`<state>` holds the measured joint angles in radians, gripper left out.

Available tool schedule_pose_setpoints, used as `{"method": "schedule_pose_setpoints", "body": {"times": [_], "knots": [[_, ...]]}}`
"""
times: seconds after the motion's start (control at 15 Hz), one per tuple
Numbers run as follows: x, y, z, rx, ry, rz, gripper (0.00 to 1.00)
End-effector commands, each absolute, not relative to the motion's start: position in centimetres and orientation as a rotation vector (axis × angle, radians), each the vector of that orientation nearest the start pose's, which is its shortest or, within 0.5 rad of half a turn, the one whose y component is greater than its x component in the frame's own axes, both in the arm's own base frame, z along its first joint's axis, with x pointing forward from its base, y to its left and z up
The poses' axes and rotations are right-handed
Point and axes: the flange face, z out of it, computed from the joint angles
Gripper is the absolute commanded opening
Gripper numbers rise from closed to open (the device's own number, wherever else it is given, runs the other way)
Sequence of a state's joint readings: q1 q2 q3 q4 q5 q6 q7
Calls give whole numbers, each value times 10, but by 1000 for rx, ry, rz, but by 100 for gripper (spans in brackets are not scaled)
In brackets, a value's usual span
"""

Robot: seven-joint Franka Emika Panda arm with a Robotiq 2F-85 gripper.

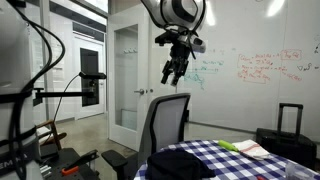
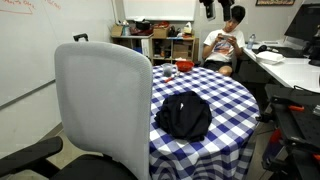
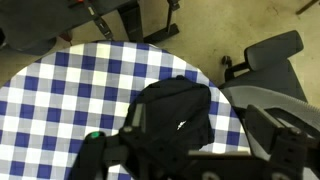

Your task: Put the black cloth on the table

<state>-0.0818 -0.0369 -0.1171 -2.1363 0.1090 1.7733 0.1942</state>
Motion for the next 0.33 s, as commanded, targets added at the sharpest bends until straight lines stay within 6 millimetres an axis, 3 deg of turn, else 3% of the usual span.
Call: {"method": "schedule_pose_setpoints", "body": {"times": [0.0,0.07,0.27], "knots": [[489,-68,434,-3011,365,522,100],[486,-79,418,-2966,500,509,100],[487,-76,421,-2971,487,507,100]]}}
